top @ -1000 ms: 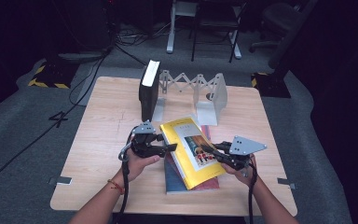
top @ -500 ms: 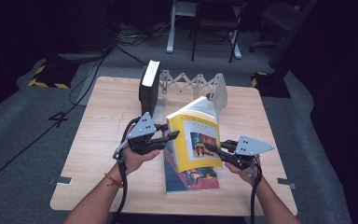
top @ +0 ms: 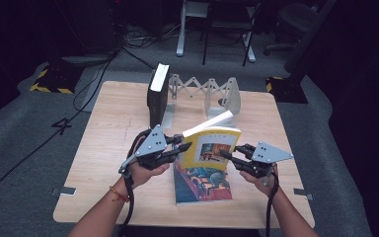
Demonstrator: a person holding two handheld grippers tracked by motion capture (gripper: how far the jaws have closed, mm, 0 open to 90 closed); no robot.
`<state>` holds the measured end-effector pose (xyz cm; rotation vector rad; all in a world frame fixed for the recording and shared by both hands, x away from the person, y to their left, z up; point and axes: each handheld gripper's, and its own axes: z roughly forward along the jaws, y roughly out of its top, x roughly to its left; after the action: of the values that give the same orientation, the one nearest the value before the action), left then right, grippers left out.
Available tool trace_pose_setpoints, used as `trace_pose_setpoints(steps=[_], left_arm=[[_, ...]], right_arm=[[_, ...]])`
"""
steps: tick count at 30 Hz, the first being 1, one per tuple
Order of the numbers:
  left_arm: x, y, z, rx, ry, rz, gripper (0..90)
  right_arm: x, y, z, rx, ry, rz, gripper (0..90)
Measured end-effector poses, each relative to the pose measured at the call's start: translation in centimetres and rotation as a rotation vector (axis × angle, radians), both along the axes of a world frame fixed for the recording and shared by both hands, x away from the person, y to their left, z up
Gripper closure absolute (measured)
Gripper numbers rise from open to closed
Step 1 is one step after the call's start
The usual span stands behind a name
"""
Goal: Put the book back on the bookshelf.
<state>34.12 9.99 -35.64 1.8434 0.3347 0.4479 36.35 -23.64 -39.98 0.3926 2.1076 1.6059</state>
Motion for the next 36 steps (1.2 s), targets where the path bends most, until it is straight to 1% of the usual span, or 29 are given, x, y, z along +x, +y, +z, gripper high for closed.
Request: trace_pose_setpoints(steps=[2,4,5,7,9,10,12,15,17,18,20,21,23,25,26,27,28,29,30,31,32,33,34,36], left_arm=[[-0.3,-0.2,0.0,0.006,-0.010,-0.013,75.9],[-0.5,-0.4,0.0,0.015,-0.018,-0.017,75.9],[-0.5,-0.5,0.0,0.015,-0.018,-0.017,75.9],[-0.5,-0.4,-0.1,0.012,-0.016,-0.021,75.9],[-0.5,-0.3,-0.2,0.003,-0.013,-0.024,75.9],[-0.5,-0.3,-0.2,-0.002,-0.011,-0.023,75.9],[-0.5,-0.1,-0.3,-0.006,-0.014,-0.023,75.8],[-0.4,0.2,-0.3,-0.010,-0.016,-0.030,75.8],[-0.4,0.5,-0.3,-0.014,-0.010,-0.035,75.8],[-0.4,0.6,-0.3,-0.008,-0.015,-0.038,75.9],[-0.2,0.8,-0.3,-0.018,-0.002,-0.053,75.9],[-0.1,0.9,-0.4,-0.026,0.003,-0.061,75.8],[0.0,1.0,-0.4,-0.026,0.004,-0.065,75.7],[0.0,0.9,-0.4,-0.030,0.007,-0.058,75.2],[0.1,0.8,-0.7,-0.043,0.012,-0.066,74.7],[0.1,0.7,-0.8,-0.049,0.015,-0.061,74.2],[0.1,0.7,-0.8,-0.049,0.015,-0.061,71.6],[0.4,0.2,-1.4,-0.020,0.027,-0.024,64.5],[0.6,0.0,-1.8,-0.010,0.039,-0.026,62.2],[0.7,-0.3,-2.3,-0.002,0.043,-0.020,62.0],[0.7,-0.3,-2.3,-0.002,0.043,-0.020,60.8],[0.8,-0.6,-2.7,0.011,0.048,-0.013,60.8],[0.9,-0.7,-2.9,0.011,0.053,-0.018,59.9],[1.1,-1.2,-3.1,0.018,0.051,-0.008,58.3]], right_arm=[[0.2,-0.6,0.1,0.012,0.001,-0.039,67.2],[0.4,-1.0,0.2,0.015,0.003,-0.059,64.6],[0.5,-1.0,0.1,0.004,-0.004,-0.086,60.5],[0.6,-1.0,0.1,0.003,-0.005,-0.106,54.2],[1.0,-0.9,-0.1,-0.009,0.003,-0.138,45.3],[1.2,-0.8,-0.2,-0.015,0.004,-0.146,42.9],[1.6,-0.8,-0.5,-0.025,0.027,-0.159,38.9],[2.1,-0.9,-1.1,-0.040,0.069,-0.167,37.0],[2.2,-1.0,-1.3,-0.040,0.084,-0.150,37.1],[2.2,-1.0,-1.4,-0.038,0.088,-0.144,37.0],[2.1,-0.8,-1.3,-0.045,0.082,-0.125,35.8],[2.1,-0.6,-1.3,-0.039,0.085,-0.110,34.5],[2.2,-0.1,-1.3,-0.045,0.087,-0.094,33.4],[2.2,0.4,-1.3,-0.055,0.083,-0.083,34.9],[2.1,0.7,-1.3,-0.063,0.077,-0.073,37.2],[2.1,0.9,-1.3,-0.063,0.074,-0.067,39.2],[2.0,1.1,-1.3,-0.068,0.072,-0.056,40.4],[2.0,1.3,-1.2,-0.069,0.066,-0.056,40.8],[1.9,1.4,-1.2,-0.070,0.065,-0.052,41.8],[1.8,1.6,-1.1,-0.070,0.060,-0.049,41.8],[1.8,1.6,-1.1,-0.070,0.060,-0.049,41.8],[1.8,1.7,-1.1,-0.068,0.059,-0.054,41.6],[1.8,1.9,-1.1,-0.069,0.060,-0.057,41.5],[1.9,2.0,-1.1,-0.064,0.065,-0.064,42.0]])
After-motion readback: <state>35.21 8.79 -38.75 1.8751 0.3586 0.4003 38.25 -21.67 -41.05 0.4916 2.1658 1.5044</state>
